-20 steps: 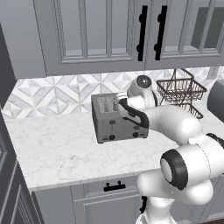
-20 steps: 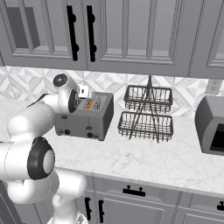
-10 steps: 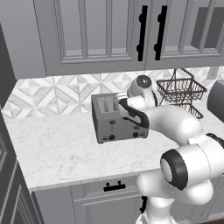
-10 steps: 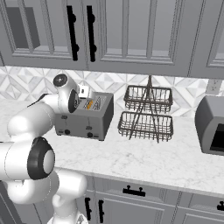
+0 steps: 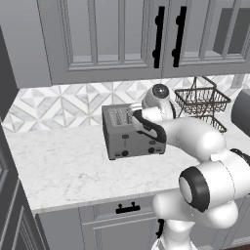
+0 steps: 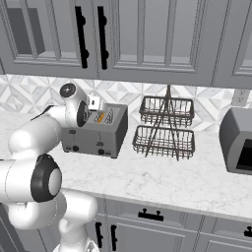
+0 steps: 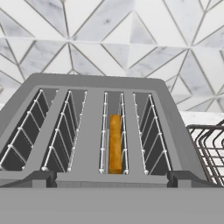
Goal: Start the toaster. Once the lever pops up, take the bread to the plate on the dining counter.
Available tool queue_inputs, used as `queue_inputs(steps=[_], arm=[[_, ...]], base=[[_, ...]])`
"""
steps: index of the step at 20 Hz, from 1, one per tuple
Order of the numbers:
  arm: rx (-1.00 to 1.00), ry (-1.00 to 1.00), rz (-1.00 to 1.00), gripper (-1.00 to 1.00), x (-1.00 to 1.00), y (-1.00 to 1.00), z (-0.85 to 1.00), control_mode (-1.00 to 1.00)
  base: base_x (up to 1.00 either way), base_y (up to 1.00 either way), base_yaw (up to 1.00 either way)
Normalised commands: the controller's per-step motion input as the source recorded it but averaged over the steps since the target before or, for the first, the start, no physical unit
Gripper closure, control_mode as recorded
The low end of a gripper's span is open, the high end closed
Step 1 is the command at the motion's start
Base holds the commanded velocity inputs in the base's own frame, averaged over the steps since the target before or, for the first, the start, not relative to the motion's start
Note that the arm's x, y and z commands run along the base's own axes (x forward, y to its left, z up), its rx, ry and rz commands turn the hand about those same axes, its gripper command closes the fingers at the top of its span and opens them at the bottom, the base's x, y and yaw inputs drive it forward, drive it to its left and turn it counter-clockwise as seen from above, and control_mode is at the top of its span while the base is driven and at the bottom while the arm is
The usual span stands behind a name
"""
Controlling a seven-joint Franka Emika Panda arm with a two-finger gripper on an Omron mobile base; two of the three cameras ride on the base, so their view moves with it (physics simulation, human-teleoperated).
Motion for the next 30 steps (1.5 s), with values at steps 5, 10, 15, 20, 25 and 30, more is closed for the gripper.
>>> queue_inputs(steps=[5,10,15,20,25,30], arm=[[0.00,0.00,0.00,-1.00,0.00,0.00,0.00,-1.00],[0.00,0.00,0.00,-1.00,0.00,0.00,0.00,-1.00],[0.00,0.00,0.00,-1.00,0.00,0.00,0.00,-1.00],[0.00,0.00,0.00,-1.00,0.00,0.00,0.00,-1.00],[0.00,0.00,0.00,-1.00,0.00,0.00,0.00,-1.00],[0.00,0.00,0.00,-1.00,0.00,0.00,0.00,-1.00]], base=[[0.00,0.00,0.00],[0.00,0.00,0.00],[0.00,0.00,0.00],[0.00,0.00,0.00],[0.00,0.00,0.00],[0.00,0.00,0.00]])
